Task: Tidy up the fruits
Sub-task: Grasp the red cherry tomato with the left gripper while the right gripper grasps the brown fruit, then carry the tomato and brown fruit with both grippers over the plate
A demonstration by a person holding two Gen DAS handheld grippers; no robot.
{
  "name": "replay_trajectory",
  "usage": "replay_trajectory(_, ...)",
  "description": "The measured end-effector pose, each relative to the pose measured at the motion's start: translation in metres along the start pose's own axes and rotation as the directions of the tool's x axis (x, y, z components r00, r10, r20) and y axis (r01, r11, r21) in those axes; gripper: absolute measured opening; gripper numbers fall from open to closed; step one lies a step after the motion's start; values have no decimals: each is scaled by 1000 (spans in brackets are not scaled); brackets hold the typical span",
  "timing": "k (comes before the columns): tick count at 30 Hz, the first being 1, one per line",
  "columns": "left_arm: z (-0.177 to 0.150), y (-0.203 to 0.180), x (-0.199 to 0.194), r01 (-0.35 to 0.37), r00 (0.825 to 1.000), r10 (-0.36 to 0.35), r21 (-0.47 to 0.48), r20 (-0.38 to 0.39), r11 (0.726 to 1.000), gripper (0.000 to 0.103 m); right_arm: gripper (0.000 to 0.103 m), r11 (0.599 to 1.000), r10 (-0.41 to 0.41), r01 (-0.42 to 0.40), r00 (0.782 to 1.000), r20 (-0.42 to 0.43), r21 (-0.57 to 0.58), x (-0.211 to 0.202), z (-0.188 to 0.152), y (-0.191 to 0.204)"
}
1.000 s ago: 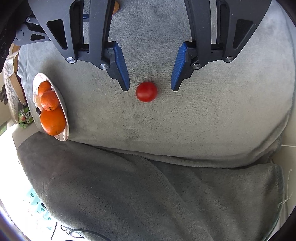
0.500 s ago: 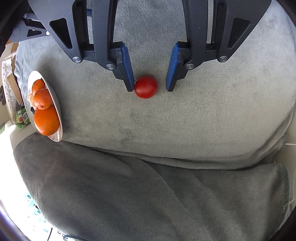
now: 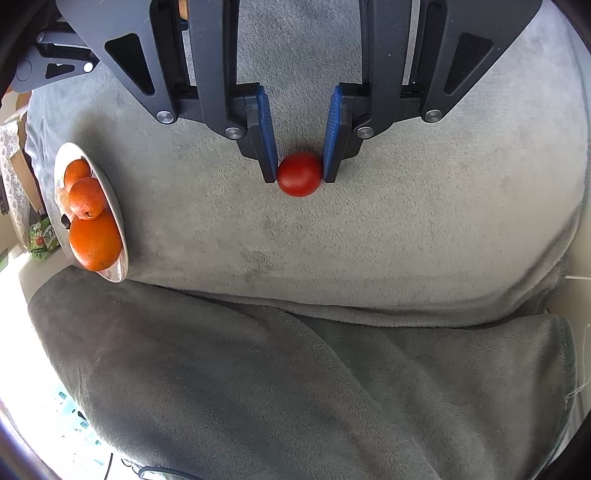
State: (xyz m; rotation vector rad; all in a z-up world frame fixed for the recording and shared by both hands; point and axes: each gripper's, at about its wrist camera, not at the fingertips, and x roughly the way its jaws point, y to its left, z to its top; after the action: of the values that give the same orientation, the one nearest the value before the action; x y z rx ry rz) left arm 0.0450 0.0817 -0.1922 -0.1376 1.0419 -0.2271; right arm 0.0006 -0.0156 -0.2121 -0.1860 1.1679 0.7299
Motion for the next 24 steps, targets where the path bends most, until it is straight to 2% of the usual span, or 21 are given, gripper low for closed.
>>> replay_trajectory(11,2,-18,-28,37,999,-37,15,35,999,23,26,998,-36,33,997,66,49,-36,-6,-24)
replay_trajectory(18,6,-43,-43,59,996,-62,58,56,997,23,26,994,-65,55,992,105,98,-67,-13,-44)
replay_trajectory(24,6,-62,-47,77,996,-81,92,42,993,23,26,988,-89,71,988,130,136,-86,-23,-61)
